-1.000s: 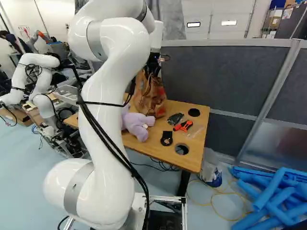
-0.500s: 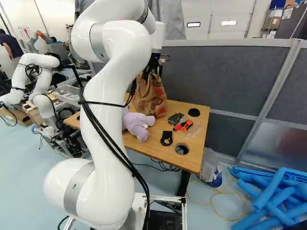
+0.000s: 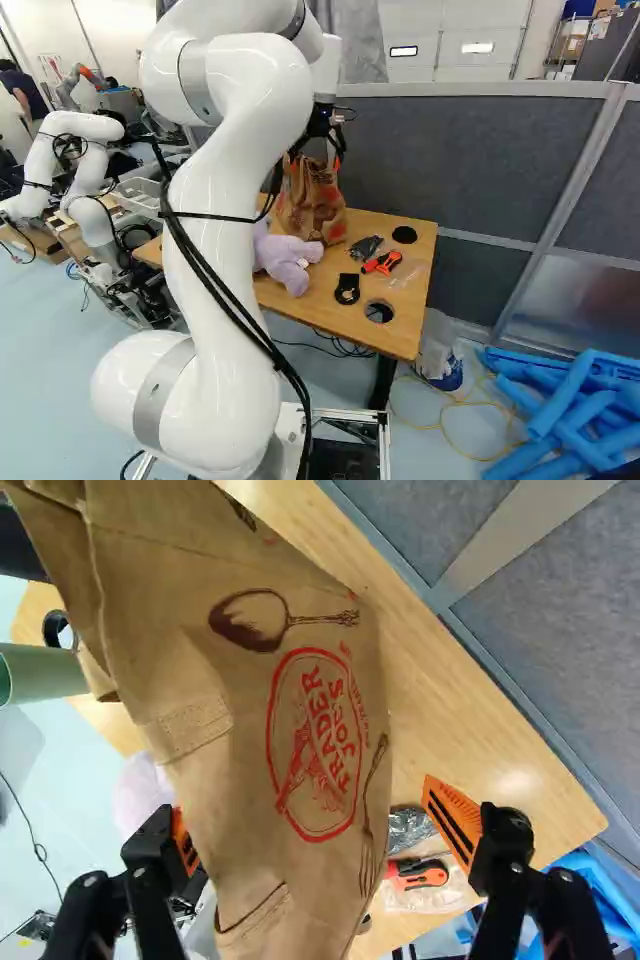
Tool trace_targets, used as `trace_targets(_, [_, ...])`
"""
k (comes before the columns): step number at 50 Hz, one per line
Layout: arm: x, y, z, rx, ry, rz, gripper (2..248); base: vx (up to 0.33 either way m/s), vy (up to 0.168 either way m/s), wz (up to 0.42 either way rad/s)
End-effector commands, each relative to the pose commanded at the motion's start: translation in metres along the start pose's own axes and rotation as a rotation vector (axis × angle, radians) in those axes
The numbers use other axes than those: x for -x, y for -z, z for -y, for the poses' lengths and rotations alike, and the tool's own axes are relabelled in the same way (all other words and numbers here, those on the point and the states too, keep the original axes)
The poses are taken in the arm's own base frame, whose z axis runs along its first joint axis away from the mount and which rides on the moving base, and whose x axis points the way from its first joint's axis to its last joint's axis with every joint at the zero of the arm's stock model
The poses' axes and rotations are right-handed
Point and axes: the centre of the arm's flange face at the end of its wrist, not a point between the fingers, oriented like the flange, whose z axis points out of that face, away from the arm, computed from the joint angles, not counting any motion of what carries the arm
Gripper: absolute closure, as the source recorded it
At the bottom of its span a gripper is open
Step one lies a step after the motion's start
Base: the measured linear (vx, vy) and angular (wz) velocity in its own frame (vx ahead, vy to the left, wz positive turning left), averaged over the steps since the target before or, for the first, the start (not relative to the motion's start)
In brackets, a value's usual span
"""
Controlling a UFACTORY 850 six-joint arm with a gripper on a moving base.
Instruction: Pick up the bag on the ground and place it on the table
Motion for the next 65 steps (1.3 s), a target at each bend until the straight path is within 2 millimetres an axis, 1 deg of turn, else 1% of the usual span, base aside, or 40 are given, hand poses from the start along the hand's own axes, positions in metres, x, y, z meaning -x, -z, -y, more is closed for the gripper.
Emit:
trace_targets(13, [0.004, 0.02, 0.007, 0.017, 0.005, -0.024, 3, 0.0, 0.0, 0.0])
trace_targets(21, [0.009, 0.033, 0.013, 0.025, 0.007, -0.035, 3, 0.0, 0.0, 0.0])
trace_targets(65, [0.061, 0.105, 0.057, 0.066, 0.008, -0.092, 3, 0.0, 0.0, 0.0])
